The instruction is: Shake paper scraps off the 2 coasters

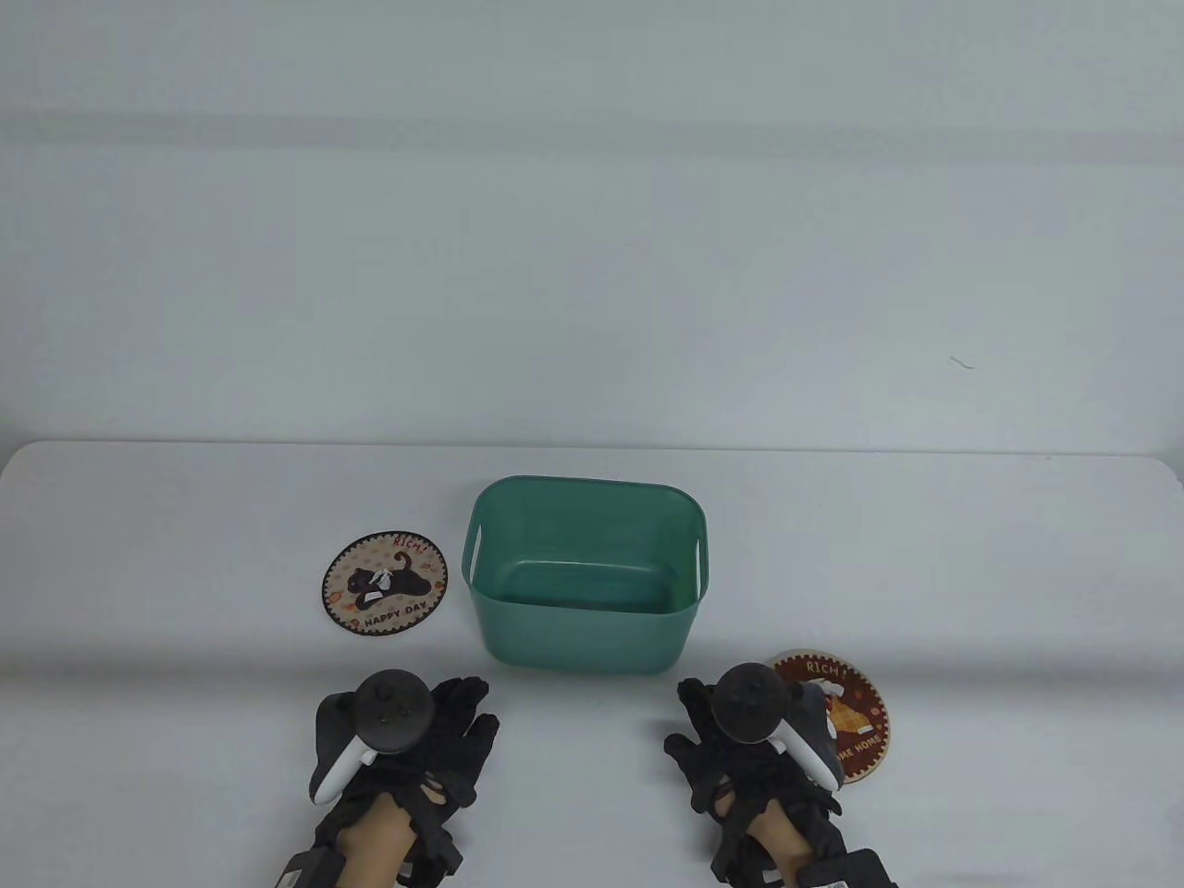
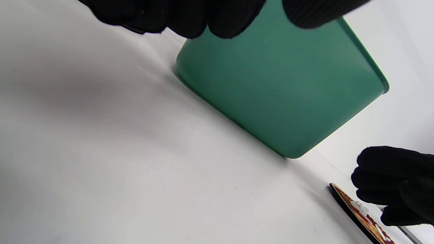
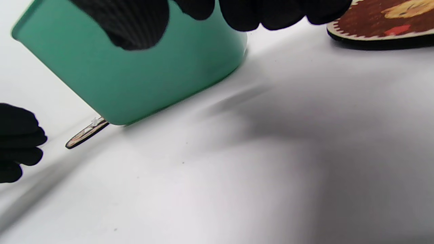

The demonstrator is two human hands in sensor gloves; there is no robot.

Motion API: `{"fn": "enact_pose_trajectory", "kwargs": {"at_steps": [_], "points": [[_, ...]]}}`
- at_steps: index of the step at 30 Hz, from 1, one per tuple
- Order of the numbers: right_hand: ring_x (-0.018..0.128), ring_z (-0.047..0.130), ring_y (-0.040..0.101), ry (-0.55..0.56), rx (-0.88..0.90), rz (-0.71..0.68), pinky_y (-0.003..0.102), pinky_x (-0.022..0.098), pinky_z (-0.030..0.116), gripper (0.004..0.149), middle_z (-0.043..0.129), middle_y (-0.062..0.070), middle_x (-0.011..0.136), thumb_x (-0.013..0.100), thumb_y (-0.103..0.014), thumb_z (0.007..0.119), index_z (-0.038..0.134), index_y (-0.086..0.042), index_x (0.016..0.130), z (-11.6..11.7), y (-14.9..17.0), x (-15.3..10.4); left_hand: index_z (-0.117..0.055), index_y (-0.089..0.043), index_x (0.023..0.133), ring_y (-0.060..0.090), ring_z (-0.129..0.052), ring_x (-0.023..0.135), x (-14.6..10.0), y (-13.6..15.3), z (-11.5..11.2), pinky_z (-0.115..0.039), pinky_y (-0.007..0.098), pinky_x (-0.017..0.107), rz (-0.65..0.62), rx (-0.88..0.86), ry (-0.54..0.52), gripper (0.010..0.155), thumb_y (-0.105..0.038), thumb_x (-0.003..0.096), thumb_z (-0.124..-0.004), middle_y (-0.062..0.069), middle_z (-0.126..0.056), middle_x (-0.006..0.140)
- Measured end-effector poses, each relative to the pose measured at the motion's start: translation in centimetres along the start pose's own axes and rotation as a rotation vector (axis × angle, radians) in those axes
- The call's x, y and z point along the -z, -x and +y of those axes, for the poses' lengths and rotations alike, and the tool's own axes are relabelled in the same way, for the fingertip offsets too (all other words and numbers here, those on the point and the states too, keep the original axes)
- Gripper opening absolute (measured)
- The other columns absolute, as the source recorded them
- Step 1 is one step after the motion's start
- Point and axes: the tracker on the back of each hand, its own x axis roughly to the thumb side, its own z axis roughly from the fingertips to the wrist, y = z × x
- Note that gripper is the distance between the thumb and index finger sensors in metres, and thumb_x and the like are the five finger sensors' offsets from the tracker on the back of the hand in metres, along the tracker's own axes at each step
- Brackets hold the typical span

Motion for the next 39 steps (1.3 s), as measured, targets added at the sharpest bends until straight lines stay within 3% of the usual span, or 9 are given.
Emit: {"fn": "enact_pose_trajectory", "kwargs": {"at_steps": [16,22,28,32,39], "points": [[0.094,0.046,0.036,0.005,0.038,-0.005,0.052,0.067,0.048,0.065,0.038,0.012,0.102,0.045,-0.043,0.070,0.035,-0.025,0.097,-0.4,0.1,-0.2,-0.054,-0.014,0.099,0.048,-0.056,0.091,0.0,-0.3,-0.1,-0.060,0.054,0.064,-0.013,-0.021,0.010,0.063,-0.049,0.0486,-0.064,0.018,-0.054,0.101],[0.094,0.048,0.036,0.091,0.084,-0.002,0.052,0.067,0.048,0.062,0.039,0.011,0.102,0.045,-0.043,0.071,0.040,-0.028,0.096,-3.0,1.0,-0.4,-0.055,-0.014,0.099,0.048,-0.056,0.091,-0.1,-0.5,0.0,-0.060,0.054,0.064,-0.022,-0.039,0.010,0.062,-0.049,0.0487,-0.064,0.018,-0.054,0.101],[0.092,0.051,0.035,0.245,0.161,0.047,0.051,0.066,0.050,0.060,0.042,0.011,0.102,0.045,-0.041,0.071,0.042,-0.028,0.096,-7.6,3.9,-0.9,-0.054,-0.014,0.100,0.048,-0.056,0.091,-0.3,-0.9,0.1,-0.060,0.054,0.064,-0.035,-0.065,0.004,0.063,-0.049,0.0488,-0.064,0.018,-0.053,0.101],[0.091,0.053,0.034,0.321,0.204,0.155,0.051,0.065,0.051,0.059,0.043,0.011,0.101,0.046,-0.036,0.072,0.043,-0.027,0.096,-11.0,7.7,-0.5,-0.053,-0.014,0.100,0.048,-0.056,0.091,-0.3,-0.9,0.2,-0.059,0.054,0.064,-0.035,-0.077,0.000,0.063,-0.049,0.0489,-0.064,0.018,-0.053,0.102],[0.090,0.052,0.035,0.292,0.128,0.373,0.050,0.065,0.051,0.060,0.043,0.012,0.100,0.045,-0.035,0.074,0.043,-0.025,0.095,-12.4,13.6,1.1,-0.054,-0.014,0.100,0.048,-0.056,0.091,-0.6,-0.9,0.4,-0.060,0.054,0.064,-0.032,-0.098,-0.001,0.063,-0.049,0.0489,-0.064,0.018,-0.053,0.101]]}}
